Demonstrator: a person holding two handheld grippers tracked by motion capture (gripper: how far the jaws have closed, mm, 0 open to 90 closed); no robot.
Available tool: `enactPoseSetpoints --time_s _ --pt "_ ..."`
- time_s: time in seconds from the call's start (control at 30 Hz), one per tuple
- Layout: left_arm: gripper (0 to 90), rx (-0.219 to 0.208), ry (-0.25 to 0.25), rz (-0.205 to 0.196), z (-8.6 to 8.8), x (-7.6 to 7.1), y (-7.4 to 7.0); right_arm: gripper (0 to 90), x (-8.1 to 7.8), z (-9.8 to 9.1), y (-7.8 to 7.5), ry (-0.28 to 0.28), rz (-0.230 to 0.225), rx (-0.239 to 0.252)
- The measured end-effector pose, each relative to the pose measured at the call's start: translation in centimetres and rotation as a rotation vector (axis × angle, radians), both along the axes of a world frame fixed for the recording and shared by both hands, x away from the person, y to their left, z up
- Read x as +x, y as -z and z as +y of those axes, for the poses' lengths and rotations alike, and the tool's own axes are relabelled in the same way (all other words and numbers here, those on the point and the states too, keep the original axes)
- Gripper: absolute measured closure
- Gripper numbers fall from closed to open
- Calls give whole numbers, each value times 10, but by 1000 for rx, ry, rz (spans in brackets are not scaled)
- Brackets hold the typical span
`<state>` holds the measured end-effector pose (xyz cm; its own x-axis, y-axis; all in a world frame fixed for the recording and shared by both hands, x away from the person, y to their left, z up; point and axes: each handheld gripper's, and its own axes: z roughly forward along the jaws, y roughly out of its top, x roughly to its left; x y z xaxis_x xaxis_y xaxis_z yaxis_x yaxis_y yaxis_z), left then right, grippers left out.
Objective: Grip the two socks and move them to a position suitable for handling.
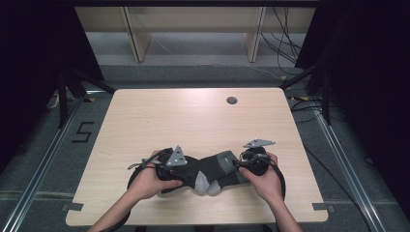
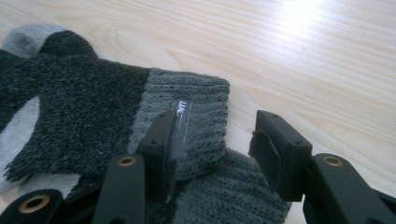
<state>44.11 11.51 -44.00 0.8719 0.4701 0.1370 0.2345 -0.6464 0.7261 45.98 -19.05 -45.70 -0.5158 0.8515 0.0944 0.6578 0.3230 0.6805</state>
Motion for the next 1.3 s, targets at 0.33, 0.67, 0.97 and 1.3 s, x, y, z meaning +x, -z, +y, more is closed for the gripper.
enactPoseSetpoints --time_s 0.33,0.67,0.97,1.3 --pt "444 -19 -173 104 70 -3 12 488 17 9 10 1 36 2" --pt "432 -69 -175 182 76 -10 22 482 20 12 14 -17 48 -12" --pt "517 -46 -191 258 78 -16 45 533 19 11 16 -2 121 1" --pt "570 -66 -212 271 78 -17 48 534 18 10 17 10 119 9"
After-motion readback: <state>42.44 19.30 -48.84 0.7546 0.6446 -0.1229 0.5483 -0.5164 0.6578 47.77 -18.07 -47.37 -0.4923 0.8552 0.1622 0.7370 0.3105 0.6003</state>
